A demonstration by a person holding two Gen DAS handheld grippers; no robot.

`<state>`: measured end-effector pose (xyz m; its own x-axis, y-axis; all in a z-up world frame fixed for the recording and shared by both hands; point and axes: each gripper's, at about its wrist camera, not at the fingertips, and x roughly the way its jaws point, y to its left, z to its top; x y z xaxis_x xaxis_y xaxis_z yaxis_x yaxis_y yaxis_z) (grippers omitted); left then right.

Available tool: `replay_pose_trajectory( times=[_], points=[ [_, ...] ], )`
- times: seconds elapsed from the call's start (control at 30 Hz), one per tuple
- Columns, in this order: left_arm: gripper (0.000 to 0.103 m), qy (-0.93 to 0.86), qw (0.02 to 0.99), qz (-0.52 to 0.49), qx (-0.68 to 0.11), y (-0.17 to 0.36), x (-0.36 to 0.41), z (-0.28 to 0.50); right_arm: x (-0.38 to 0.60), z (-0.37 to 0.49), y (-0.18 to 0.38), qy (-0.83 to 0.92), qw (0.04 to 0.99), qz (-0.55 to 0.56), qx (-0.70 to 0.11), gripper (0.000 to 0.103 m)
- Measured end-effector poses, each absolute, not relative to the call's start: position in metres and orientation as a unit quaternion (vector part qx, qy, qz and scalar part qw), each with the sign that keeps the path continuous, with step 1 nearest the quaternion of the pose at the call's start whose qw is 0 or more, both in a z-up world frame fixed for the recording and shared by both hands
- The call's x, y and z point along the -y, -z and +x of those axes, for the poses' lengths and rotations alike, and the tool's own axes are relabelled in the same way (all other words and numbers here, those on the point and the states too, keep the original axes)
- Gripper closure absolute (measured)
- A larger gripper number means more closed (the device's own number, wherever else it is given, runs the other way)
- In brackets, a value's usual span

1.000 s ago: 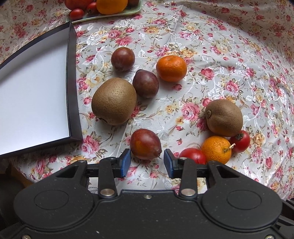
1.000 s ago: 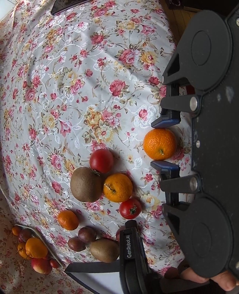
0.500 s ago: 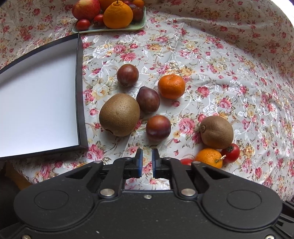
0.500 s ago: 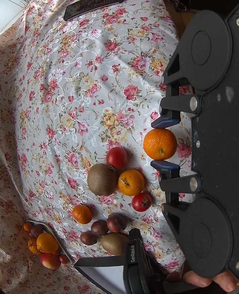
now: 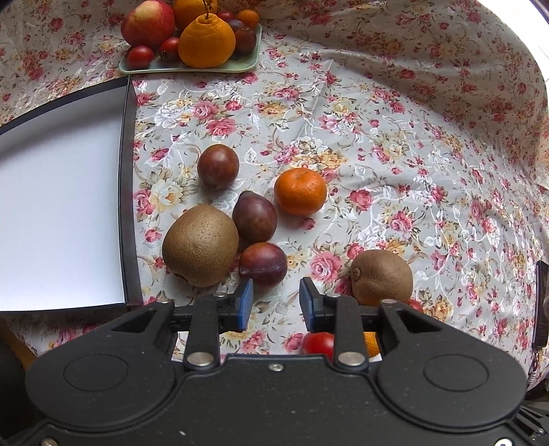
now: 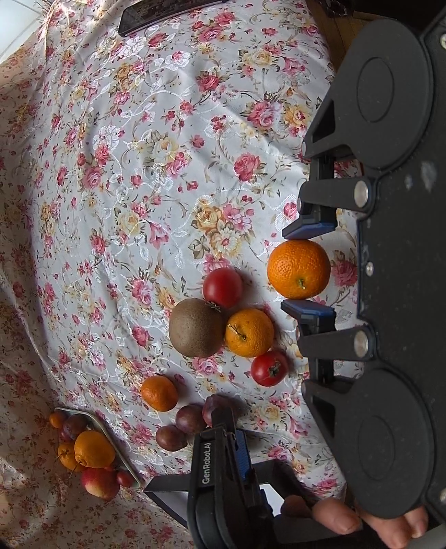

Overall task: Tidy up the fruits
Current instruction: 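Grasp a red plum with the left tool while the right tool holds the tangerine, then carry the plum and tangerine over the white box and open both tools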

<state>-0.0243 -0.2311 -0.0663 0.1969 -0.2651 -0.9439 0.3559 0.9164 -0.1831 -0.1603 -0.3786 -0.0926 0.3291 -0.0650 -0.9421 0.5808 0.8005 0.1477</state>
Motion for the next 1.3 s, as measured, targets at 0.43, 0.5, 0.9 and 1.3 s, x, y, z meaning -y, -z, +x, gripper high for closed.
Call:
replay_pose_trajectory(
  times=[0.43, 0.5, 0.9, 1.3],
  points=[
    [0.057, 0.161, 0.789, 0.073, -0.588, 0.087, 0.256, -0.019, 0.379, -0.162, 0.088, 0.204, 0.784, 0.243, -0.533, 0.064],
    [0.057, 0.163, 0.779, 0.072, -0.601, 0.095, 0.259, -0.018, 0.380, -0.162, 0.088, 0.203, 0.784, 0.246, -0.533, 0.064],
    [0.058, 0.168, 0.798, 0.052, -0.576, 0.065, 0.250, -0.022, 0.381, -0.160, 0.082, 0.208, 0.785, 0.250, -0.527, 0.064],
    [0.058, 0.133, 0.841, 0.072, -0.520, -0.005, 0.163, 0.005, 0.328, -0.108, 0.065, 0.165, 0.804, 0.228, -0.524, 0.064]
  ],
)
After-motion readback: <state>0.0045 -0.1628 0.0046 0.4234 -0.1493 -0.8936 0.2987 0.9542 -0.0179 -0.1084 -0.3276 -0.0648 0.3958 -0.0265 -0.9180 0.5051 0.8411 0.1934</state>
